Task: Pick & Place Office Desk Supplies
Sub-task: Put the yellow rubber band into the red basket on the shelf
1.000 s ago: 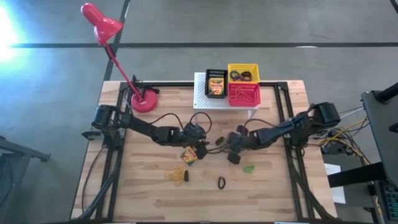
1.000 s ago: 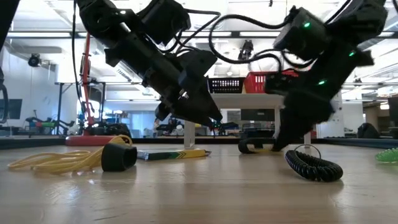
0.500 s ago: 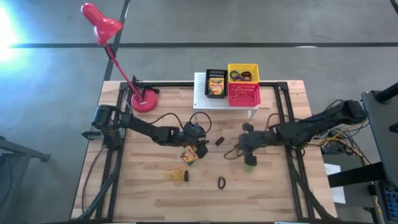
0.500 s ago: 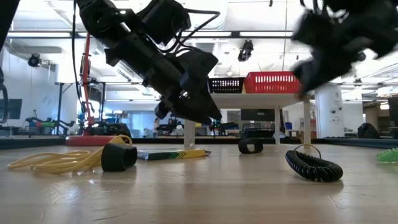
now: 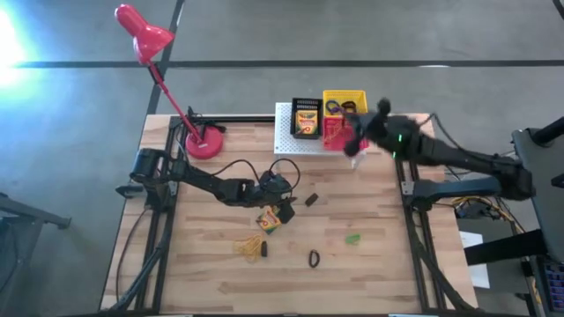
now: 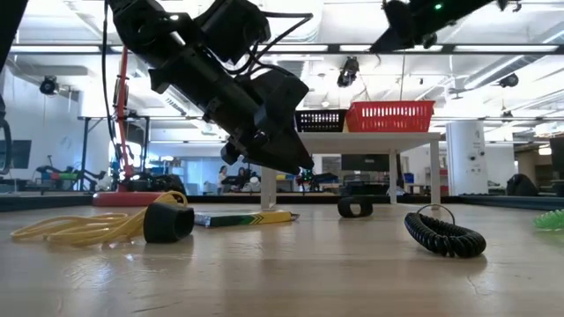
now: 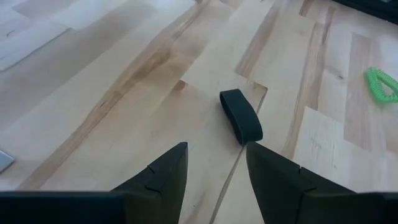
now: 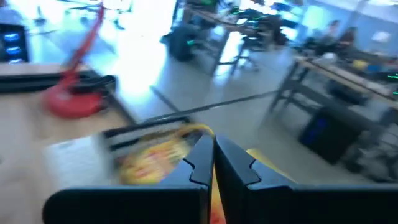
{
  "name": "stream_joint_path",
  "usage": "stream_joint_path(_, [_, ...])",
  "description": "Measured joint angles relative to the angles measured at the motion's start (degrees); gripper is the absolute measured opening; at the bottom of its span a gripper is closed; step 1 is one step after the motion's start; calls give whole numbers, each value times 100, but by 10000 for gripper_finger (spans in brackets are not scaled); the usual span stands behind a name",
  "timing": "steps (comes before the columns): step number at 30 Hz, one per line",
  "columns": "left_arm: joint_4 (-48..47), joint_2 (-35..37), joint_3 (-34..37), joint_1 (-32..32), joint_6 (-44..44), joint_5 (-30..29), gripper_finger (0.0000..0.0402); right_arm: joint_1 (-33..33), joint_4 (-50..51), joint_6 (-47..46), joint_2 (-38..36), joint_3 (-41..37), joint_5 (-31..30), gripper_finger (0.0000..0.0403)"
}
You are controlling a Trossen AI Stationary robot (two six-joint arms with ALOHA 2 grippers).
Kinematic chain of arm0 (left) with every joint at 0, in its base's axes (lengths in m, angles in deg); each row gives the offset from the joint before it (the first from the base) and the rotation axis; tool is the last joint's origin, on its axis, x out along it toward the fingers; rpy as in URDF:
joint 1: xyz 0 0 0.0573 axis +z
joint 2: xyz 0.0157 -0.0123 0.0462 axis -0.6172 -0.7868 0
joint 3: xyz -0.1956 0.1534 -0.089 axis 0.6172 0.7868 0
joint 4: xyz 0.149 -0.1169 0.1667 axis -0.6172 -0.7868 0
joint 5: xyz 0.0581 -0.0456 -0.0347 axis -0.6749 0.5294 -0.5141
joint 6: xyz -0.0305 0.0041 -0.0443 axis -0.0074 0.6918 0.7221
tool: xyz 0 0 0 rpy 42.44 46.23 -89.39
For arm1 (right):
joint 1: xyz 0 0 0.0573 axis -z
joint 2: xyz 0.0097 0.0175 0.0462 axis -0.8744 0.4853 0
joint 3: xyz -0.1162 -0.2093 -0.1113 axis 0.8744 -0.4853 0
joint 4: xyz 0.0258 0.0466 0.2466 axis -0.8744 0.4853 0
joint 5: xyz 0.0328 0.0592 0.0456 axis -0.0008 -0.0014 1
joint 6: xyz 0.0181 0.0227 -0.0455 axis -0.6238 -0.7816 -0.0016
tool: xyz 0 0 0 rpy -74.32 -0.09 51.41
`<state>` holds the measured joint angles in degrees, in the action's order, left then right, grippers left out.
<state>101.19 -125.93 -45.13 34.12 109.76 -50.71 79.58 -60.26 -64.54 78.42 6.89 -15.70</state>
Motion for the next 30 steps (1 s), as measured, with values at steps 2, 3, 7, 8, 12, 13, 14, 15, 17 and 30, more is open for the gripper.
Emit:
stream_joint_path(2, [0,0,0,0,-1,0,169,673,38,117,133,228,504,8])
stream_joint_path(3, [-4,0,0,0,-2,-2,169,984,52,115,213,322,827,8])
stream_joint_path(7, [-22,0,0,0,0,-20,169,1924,194,-17,559,590,2295,8])
stream_joint_path(8, [-22,0,-1,0,-1,-21,169,2043,324,-47,627,642,2551,8])
stream_joint_path(12, [-23,0,13,-4,1,-22,169,2103,765,-15,618,832,2851,8])
stream_joint_path(13, [-33,0,15,-4,2,-20,169,2069,856,17,553,887,2865,8])
stream_joint_path(14, [-35,0,19,-4,3,-22,169,2024,955,52,480,943,2876,8])
stream_joint_path(15, [-32,0,25,-4,4,-30,169,1973,1025,59,409,996,2882,8])
stream_joint_path(17, [-9,0,56,-4,2,-53,169,1899,1152,71,249,1060,2883,8])
stream_joint_path(30, [-29,0,87,0,18,-211,169,1814,1550,-279,-173,292,2660,8])
